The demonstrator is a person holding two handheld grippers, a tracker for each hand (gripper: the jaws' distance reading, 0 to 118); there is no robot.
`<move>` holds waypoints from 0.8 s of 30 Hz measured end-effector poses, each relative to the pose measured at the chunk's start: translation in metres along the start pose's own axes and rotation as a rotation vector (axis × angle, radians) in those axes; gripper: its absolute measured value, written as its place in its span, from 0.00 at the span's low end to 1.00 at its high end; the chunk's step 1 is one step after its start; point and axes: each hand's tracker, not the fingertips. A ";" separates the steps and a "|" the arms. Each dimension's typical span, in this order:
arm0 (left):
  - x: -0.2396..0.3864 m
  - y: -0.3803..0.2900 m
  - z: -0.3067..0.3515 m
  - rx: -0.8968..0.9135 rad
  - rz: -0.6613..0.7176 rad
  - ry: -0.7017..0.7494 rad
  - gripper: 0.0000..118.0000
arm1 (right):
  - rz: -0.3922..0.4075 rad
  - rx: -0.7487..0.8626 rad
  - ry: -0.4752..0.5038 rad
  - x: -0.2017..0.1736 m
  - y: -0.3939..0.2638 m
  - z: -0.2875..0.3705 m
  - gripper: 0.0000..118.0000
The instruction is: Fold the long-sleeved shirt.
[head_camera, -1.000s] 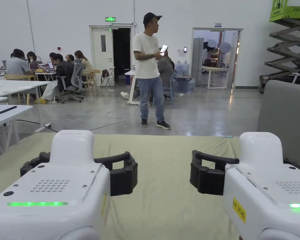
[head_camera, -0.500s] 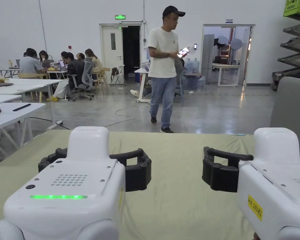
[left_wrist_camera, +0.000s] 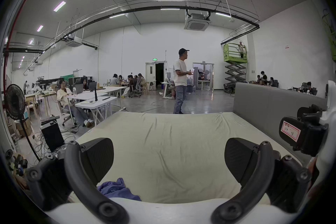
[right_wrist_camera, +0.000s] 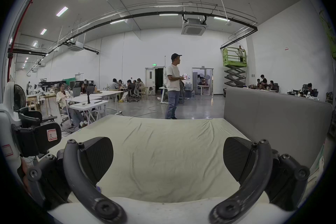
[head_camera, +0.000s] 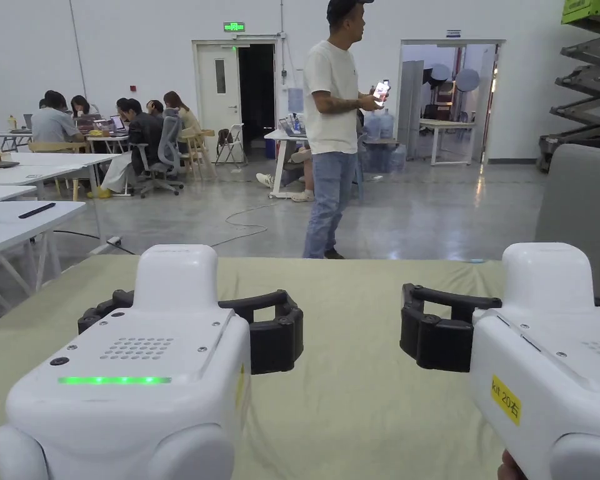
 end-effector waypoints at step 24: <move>0.001 -0.001 -0.002 -0.007 -0.016 0.004 1.00 | -0.005 -0.003 0.002 -0.001 -0.001 -0.002 1.00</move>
